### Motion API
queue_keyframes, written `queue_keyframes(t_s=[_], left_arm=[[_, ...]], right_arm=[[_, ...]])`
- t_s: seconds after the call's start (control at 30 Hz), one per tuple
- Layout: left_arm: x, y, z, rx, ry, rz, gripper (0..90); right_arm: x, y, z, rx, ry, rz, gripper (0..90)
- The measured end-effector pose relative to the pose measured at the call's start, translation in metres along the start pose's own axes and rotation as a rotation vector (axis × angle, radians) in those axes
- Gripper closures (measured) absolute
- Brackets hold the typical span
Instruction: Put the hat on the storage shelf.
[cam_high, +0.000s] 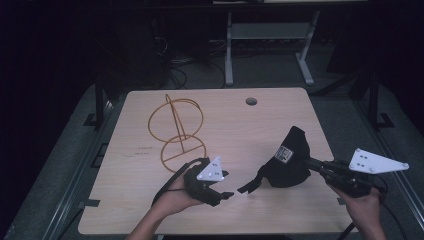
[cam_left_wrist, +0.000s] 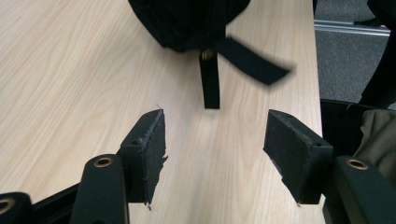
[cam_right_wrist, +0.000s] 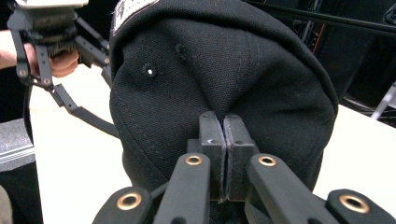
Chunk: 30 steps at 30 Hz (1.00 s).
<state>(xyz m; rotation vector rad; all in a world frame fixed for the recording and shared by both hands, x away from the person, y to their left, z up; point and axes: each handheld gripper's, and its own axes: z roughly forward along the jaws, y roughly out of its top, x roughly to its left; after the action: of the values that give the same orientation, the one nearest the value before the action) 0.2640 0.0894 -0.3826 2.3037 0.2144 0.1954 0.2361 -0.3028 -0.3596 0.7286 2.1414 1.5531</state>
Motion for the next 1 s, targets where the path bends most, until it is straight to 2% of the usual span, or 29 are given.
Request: queue_keyframes(t_s=[0.1,0.17,0.3,0.37,0.5,0.53,0.6,0.87,1.0], left_arm=[[0.001,-0.009,-0.004,-0.001,0.009,-0.015,37.0],[0.001,-0.016,-0.006,0.000,0.035,-0.022,35.3],[0.004,-0.031,-0.010,-0.027,0.060,-0.065,32.7],[0.004,-0.037,-0.010,-0.015,0.068,-0.074,31.7],[0.003,-0.042,-0.010,-0.009,0.065,-0.077,31.9],[0.002,-0.045,-0.012,0.005,0.046,-0.078,32.7],[0.001,-0.047,-0.014,0.011,0.041,-0.079,32.7],[0.002,-0.060,-0.020,0.005,0.067,-0.092,30.9],[-0.002,-0.064,-0.025,-0.025,0.079,-0.103,29.4]], right_arm=[[-0.003,0.007,0.000,-0.001,-0.003,-0.004,88.3],[-0.005,0.011,0.001,-0.001,-0.010,-0.008,88.3],[-0.007,0.019,0.004,-0.003,-0.008,-0.021,88.3],[-0.007,0.023,0.006,0.008,-0.004,-0.017,88.3],[-0.008,0.030,0.009,0.011,0.005,-0.009,88.3],[-0.008,0.036,0.012,0.013,0.002,-0.013,88.2],[-0.007,0.042,0.014,0.010,0.006,-0.012,88.2],[-0.005,0.065,0.025,0.015,0.023,-0.030,88.2],[-0.002,0.080,0.033,0.019,0.038,-0.040,88.2]])
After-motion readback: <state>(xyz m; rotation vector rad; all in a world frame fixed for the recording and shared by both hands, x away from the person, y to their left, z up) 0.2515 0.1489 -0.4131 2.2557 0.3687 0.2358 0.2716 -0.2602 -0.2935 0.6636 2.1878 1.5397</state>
